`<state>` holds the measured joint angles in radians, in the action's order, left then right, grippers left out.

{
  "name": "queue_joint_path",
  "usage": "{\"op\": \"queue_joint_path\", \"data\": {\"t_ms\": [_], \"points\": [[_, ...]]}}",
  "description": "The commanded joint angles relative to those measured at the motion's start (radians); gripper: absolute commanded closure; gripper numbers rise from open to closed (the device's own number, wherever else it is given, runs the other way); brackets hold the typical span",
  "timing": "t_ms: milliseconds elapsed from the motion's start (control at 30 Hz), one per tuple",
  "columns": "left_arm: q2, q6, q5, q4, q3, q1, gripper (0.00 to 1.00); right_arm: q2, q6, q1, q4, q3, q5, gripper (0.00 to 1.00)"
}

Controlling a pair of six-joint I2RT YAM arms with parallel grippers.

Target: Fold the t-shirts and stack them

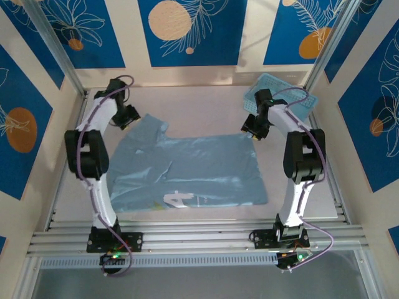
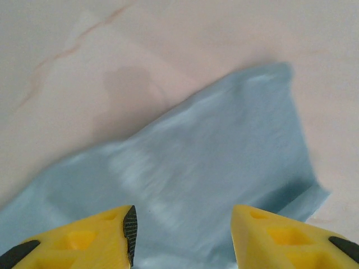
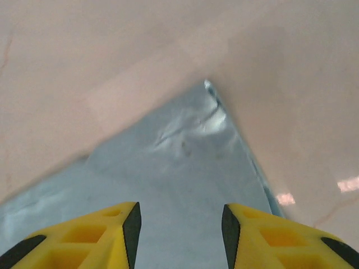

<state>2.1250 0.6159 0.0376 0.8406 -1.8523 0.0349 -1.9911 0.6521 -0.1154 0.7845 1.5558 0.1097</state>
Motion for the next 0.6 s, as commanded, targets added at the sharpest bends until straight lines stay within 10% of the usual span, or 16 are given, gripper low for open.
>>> {"op": "queue_joint_path", "data": {"t_ms": [0, 567], "points": [[0.084, -0.090, 0.015, -0.018, -0.119, 0.013, 0.51, -0.029, -0.030, -0.016, 0.037, 0.065, 0.048, 0.54], [0.456, -0.063, -0.032, -0.003, -0.511, 0.058, 0.50, 0.060, 0.014, -0.023, 0.062, -0.001, 0.043, 0.54]]}}
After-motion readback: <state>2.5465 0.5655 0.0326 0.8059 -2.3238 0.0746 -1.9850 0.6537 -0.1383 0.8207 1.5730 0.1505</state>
